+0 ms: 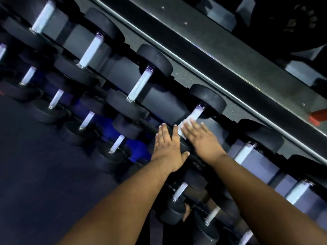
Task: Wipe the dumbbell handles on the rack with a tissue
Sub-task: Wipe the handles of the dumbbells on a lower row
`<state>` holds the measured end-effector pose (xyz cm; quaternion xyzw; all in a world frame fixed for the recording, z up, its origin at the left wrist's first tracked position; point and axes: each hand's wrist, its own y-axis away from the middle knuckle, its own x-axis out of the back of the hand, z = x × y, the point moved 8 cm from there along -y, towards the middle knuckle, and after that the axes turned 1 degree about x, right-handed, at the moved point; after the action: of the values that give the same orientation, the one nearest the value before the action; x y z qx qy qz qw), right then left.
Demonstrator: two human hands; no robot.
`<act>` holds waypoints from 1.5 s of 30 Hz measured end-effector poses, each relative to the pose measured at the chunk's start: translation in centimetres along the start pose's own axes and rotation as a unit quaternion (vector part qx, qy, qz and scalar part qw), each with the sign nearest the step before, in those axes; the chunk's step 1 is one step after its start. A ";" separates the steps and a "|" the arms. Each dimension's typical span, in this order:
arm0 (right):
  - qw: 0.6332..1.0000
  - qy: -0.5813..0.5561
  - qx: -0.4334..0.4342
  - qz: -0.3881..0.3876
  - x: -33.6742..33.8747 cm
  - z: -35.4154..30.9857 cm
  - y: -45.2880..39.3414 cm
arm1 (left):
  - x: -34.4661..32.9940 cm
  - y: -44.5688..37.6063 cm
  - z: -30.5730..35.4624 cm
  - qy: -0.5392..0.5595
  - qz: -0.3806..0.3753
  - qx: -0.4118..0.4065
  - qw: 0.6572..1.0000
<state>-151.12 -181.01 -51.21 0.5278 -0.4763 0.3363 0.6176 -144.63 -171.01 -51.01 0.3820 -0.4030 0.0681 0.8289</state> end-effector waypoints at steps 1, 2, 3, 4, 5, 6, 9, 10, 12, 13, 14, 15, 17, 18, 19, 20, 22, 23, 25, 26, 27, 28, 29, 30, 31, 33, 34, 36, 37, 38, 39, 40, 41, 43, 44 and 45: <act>0.999 0.004 0.040 -0.002 -0.4 -0.9 0.6 | -0.1 -0.1 0.0 0.002 -0.008 -0.001 1.000; 0.998 0.006 0.060 0.003 -0.5 -1.1 0.7 | -0.2 -0.2 -0.1 0.002 -0.013 -0.002 1.000; 0.998 0.012 0.054 0.024 0.0 -0.5 0.5 | -0.2 -0.3 0.0 0.001 -0.020 -0.002 1.000; 0.999 0.009 0.018 0.039 0.7 0.5 0.1 | -0.3 -0.4 0.0 0.000 -0.026 -0.001 1.000; 0.998 -0.006 -0.038 0.046 1.0 1.7 -0.5 | -0.4 -0.4 0.0 -0.002 -0.034 0.000 0.999; 0.994 -0.037 -0.095 0.045 1.1 2.7 -0.9 | -0.4 -0.5 0.1 -0.004 -0.037 0.001 0.999; 0.963 -0.183 -0.182 0.079 0.8 2.2 -1.3 | -0.2 -0.5 0.0 -0.011 -0.051 0.000 0.999; 0.954 -0.219 -0.188 0.086 0.5 1.4 -0.9 | -0.3 -0.5 0.0 -0.013 -0.058 0.001 0.998; 0.946 -0.256 -0.182 0.084 -0.3 0.5 -0.2 | -0.4 -0.6 0.0 -0.018 -0.066 0.004 0.998; 0.947 -0.258 -0.173 0.081 -0.6 0.6 0.0 | -0.4 -0.6 0.0 -0.020 -0.067 0.005 0.998; 0.951 -0.247 -0.165 0.083 -0.5 1.0 -0.1 | -0.3 -0.6 0.1 -0.021 -0.067 0.004 0.998; 0.952 -0.239 -0.169 0.089 -0.8 1.5 -0.3 | -0.4 -0.6 0.1 -0.021 -0.074 0.005 0.997; 0.933 -0.264 -0.216 0.118 -0.6 2.9 -0.7 | -0.6 -0.5 0.2 -0.016 -0.085 0.008 0.996; 0.911 -0.302 -0.244 0.141 -0.3 3.0 -1.0 | -0.5 -0.5 0.1 -0.015 -0.088 0.008 0.996; 0.883 -0.349 -0.265 0.169 -0.1 2.9 -1.3 | -0.4 -0.5 0.1 -0.015 -0.089 0.009 0.996; 0.850 -0.398 -0.281 0.200 0.0 2.5 -1.4 | -0.4 -0.5 0.0 -0.013 -0.088 0.009 0.996; 0.775 -0.487 -0.326 0.234 -0.7 1.8 -0.7 | -0.4 -0.5 -0.1 -0.018 -0.083 0.010 0.996; 0.744 -0.523 -0.350 0.227 -1.6 1.4 -0.1 | -0.4 -0.6 0.0 -0.022 -0.080 0.011 0.996; 0.723 -0.560 -0.358 0.190 -2.9 -0.1 0.8 | -0.6 -0.7 0.0 -0.020 -0.075 0.015 0.997; 0.724 -0.567 -0.352 0.176 -3.4 -0.7 1.0 | -0.7 -0.8 -0.1 -0.019 -0.069 0.017 0.997; 0.719 -0.576 -0.350 0.169 -3.8 -0.7 0.8 | -0.7 -0.8 -0.1 -0.018 -0.064 0.020 0.998; 0.705 -0.588 -0.359 0.172 -4.0 -0.2 0.5 | -0.7 -0.8 -0.2 -0.020 -0.064 0.020 0.998; 0.683 -0.599 -0.374 0.188 -4.1 0.7 -0.1 | -0.7 -0.7 -0.1 -0.023 -0.069 0.018 0.997; 0.658 -0.609 -0.393 0.203 -4.0 1.8 -0.8 | -0.6 -0.6 -0.1 -0.026 -0.072 0.018 0.997; 0.637 -0.616 -0.407 0.222 -3.6 2.9 -1.5 | -0.5 -0.5 0.0 -0.030 -0.075 0.018 0.997; 0.628 -0.606 -0.428 0.233 -2.9 4.1 -2.4 | -0.2 -0.4 0.2 -0.035 -0.076 0.018 0.996; 0.636 -0.598 -0.436 0.220 -2.2 3.6 -2.4 | -0.2 -0.4 0.2 -0.035 -0.076 0.018 0.996; 0.651 -0.600 -0.435 0.164 -2.3 1.3 -1.3 | -0.4 -0.5 0.2 -0.029 -0.073 0.022 0.997; 0.661 -0.605 -0.425 0.131 -2.5 -0.1 -0.6 | -0.5 -0.6 0.1 -0.027 -0.068 0.025 0.997; 0.665 -0.614 -0.412 0.105 -2.3 -1.2 0.1 | -0.5 -0.6 -0.1 -0.027 -0.063 0.028 0.997; 0.655 -0.634 -0.399 0.099 -2.0 -1.6 0.2 | -0.5 -0.6 -0.2 -0.027 -0.061 0.029 0.997; 0.629 -0.661 -0.396 0.106 -1.4 -1.5 0.0 | -0.5 -0.5 -0.2 -0.027 -0.062 0.028 0.997; 0.596 -0.684 -0.399 0.130 -1.2 -0.6 -0.4 | -0.5 -0.5 0.0 -0.027 -0.065 0.025 0.997; 0.521 -0.728 -0.402 0.192 -0.5 1.4 -1.5 | -0.3 -0.4 0.1 -0.028 -0.067 0.025 0.997; 0.492 -0.741 -0.403 0.217 -0.3 2.3 -2.2 | -0.3 -0.4 0.1 -0.026 -0.067 0.024 0.997; 0.487 -0.740 -0.406 0.225 -0.6 2.8 -2.9 | -0.2 -0.4 0.1 -0.023 -0.065 0.025 0.997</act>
<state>-149.31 -184.33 -52.73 0.1472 -0.9442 -0.2814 0.0869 -144.64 -171.30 -51.35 0.4295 -0.3944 0.0150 0.8122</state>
